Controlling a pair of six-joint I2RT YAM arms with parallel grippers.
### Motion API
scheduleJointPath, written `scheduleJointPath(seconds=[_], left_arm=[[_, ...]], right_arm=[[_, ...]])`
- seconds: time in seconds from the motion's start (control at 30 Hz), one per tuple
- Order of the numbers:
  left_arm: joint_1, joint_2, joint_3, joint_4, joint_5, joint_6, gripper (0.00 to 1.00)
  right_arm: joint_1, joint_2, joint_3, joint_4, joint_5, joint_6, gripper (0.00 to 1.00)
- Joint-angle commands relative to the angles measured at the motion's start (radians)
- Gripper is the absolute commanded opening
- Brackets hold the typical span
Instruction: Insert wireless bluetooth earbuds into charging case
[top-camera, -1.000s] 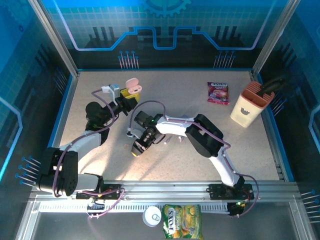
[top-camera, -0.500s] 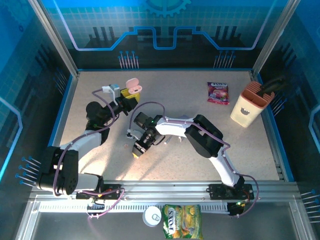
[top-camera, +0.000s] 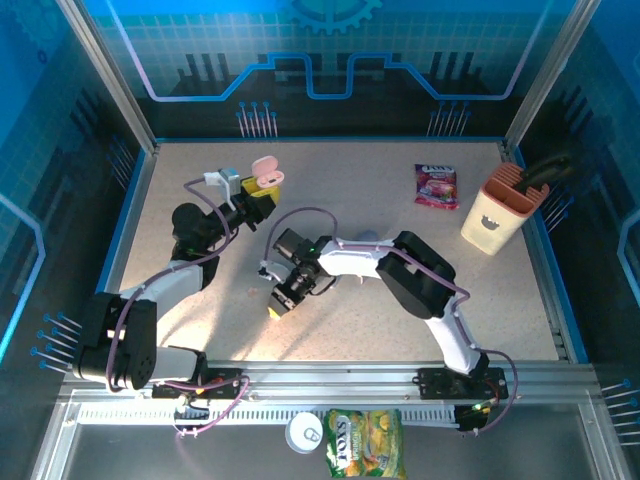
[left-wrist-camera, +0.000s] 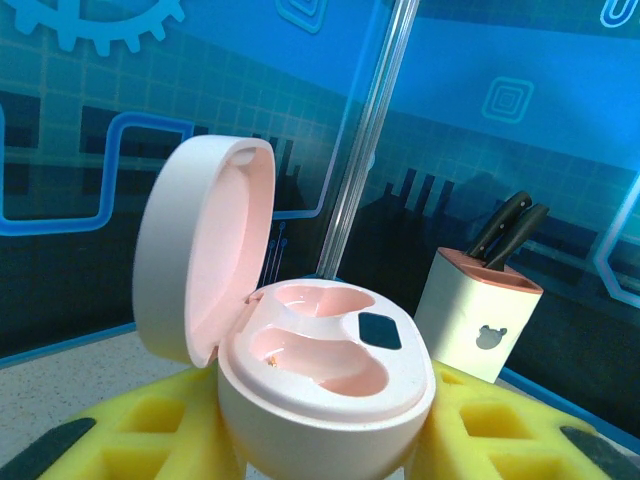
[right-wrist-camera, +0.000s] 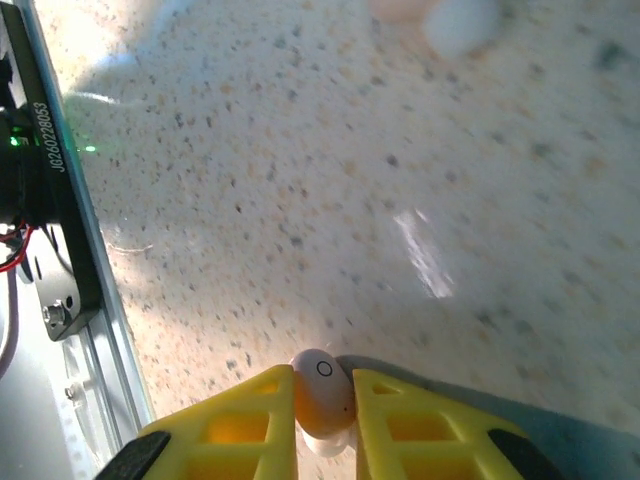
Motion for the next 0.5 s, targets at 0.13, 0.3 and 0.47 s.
scheduleJointPath(seconds=[0.13,0.3,0.47], left_arm=[[0.009,-0.022,0.011,0.027,0.019,0.014,0.39],[0.009,-0.029,-0.007,0.013,0.025,0.036,0.39],[0.008,-0.031,-0.025,0.007,0.029,0.043,0.39]], right_arm=[[-0.109,-0.186,-0.213,0.226,0.147,0.178,0.18],[-0.19,-0.337,-0.373,0.342,0.251,0.266,0.17],[-0.264,-0.464,-0.465,0.36,0.351,0.289,0.17]])
